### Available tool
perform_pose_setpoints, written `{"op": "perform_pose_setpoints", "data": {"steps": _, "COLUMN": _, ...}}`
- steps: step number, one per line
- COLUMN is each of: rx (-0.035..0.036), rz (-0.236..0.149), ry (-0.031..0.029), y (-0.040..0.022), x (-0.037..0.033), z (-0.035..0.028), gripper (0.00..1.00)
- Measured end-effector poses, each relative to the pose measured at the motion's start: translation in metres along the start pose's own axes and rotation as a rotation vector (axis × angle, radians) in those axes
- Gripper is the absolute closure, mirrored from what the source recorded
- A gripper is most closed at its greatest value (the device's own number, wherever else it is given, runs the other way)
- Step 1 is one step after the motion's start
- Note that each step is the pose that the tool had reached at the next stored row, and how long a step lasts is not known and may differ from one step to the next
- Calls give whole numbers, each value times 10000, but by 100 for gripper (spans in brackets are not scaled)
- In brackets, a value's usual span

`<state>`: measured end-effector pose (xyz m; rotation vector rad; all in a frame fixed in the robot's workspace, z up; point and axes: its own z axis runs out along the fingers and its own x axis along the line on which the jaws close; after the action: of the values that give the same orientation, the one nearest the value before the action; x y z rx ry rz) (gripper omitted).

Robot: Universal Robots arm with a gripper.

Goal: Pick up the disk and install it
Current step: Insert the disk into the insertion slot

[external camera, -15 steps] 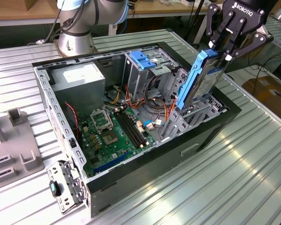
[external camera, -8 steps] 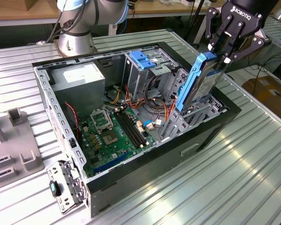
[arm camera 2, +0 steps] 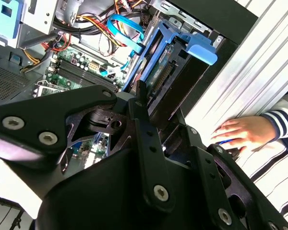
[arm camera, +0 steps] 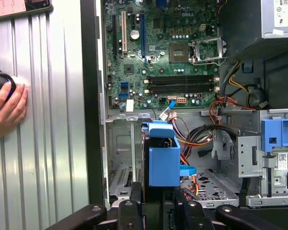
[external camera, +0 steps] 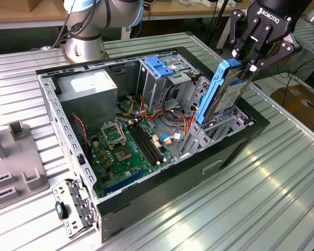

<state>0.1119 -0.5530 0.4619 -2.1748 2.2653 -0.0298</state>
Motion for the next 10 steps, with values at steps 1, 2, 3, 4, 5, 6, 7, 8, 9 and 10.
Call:
{"op": "perform_pose_setpoints", "data": {"steps": 1, "rx": 0, "rz": -1, "ry": -2, "y": 0, "x": 1, "z": 5, "gripper": 65}}
{"op": "perform_pose_setpoints", "data": {"steps": 2, "rx": 0, "rz": -1, "ry": -1, "y": 0, "x": 10, "z": 12, "gripper": 65}}
{"op": "perform_pose_setpoints", "data": {"steps": 3, "rx": 0, "rz": -2, "ry": 0, "y": -1, "x": 21, "z": 14, "gripper": 65}}
{"op": "perform_pose_setpoints", "data": {"steps": 4, "rx": 0, "rz": -1, "ry": 0, "y": -1, "x": 26, "z": 15, "gripper": 65}}
{"op": "perform_pose_setpoints", "data": {"steps": 5, "rx": 0, "rz": -1, "ry": 0, "y": -1, "x": 31, "z": 16, "gripper": 65}}
{"op": "perform_pose_setpoints", "data": {"steps": 6, "rx": 0, "rz": -1, "ry": -1, "y": -1, "x": 33, "z": 18, "gripper": 65}}
{"op": "perform_pose_setpoints", "data": {"steps": 7, "rx": 0, "rz": -2, "ry": -1, "y": -1, "x": 36, "z": 24, "gripper": 65}}
{"op": "perform_pose_setpoints", "data": {"steps": 8, "rx": 0, "rz": -2, "ry": 2, "y": -1, "x": 38, "z": 31, "gripper": 65}}
{"op": "perform_pose_setpoints", "data": {"steps": 9, "rx": 0, "rz": -2, "ry": 2, "y": 0, "x": 39, "z": 33, "gripper": 65}}
{"op": "perform_pose_setpoints", "data": {"steps": 10, "rx": 0, "rz": -2, "ry": 2, "y": 0, "x": 39, "z": 34, "gripper": 65}}
